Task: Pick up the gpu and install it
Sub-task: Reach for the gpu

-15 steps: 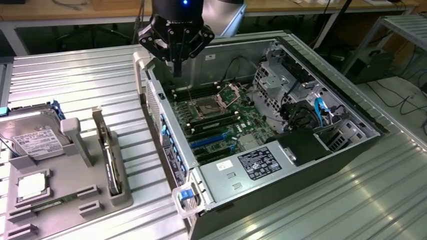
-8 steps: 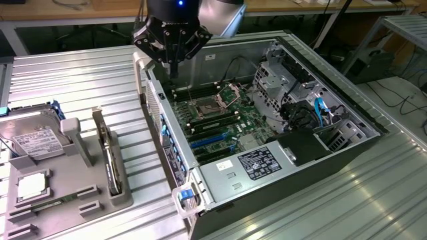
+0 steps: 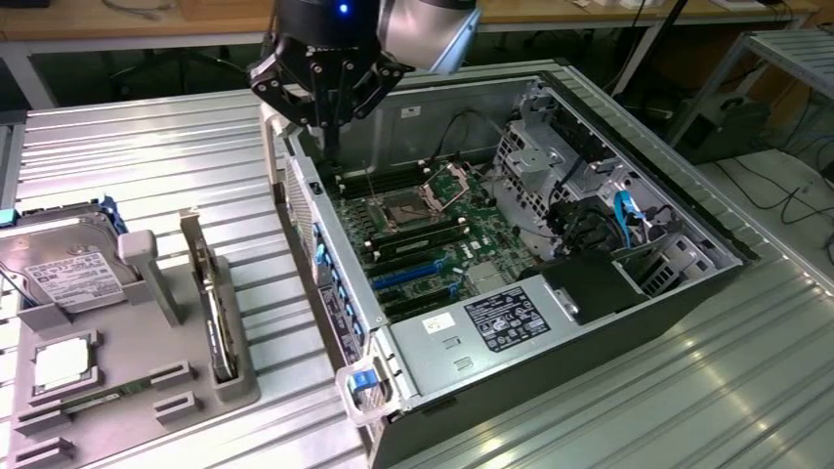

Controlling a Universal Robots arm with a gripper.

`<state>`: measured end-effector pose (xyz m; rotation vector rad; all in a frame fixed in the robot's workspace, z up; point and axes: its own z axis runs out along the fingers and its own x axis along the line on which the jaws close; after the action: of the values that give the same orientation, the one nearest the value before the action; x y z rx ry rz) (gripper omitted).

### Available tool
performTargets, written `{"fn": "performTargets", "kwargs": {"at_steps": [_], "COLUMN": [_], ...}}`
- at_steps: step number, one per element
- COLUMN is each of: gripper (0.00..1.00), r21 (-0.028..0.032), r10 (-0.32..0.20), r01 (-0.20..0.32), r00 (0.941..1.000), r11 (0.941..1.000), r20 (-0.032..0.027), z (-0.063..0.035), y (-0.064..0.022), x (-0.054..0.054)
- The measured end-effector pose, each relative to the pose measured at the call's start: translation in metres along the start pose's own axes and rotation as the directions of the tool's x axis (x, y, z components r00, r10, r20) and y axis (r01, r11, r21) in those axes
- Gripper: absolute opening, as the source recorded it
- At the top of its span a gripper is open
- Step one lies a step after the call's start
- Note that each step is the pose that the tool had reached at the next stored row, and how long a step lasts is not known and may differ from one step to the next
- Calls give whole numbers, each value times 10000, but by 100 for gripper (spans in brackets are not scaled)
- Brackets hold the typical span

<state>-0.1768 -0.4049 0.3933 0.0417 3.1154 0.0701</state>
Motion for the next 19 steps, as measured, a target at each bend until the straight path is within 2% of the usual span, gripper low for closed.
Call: {"fn": "performTargets", "kwargs": {"at_steps": [19], "gripper": [11], "r21": [-8], "r10": [-327], "r01": [327], "r00": [9995], "r11": [9995], "r20": [-14], "z": [-6], "y": [-73], "x": [172]}}
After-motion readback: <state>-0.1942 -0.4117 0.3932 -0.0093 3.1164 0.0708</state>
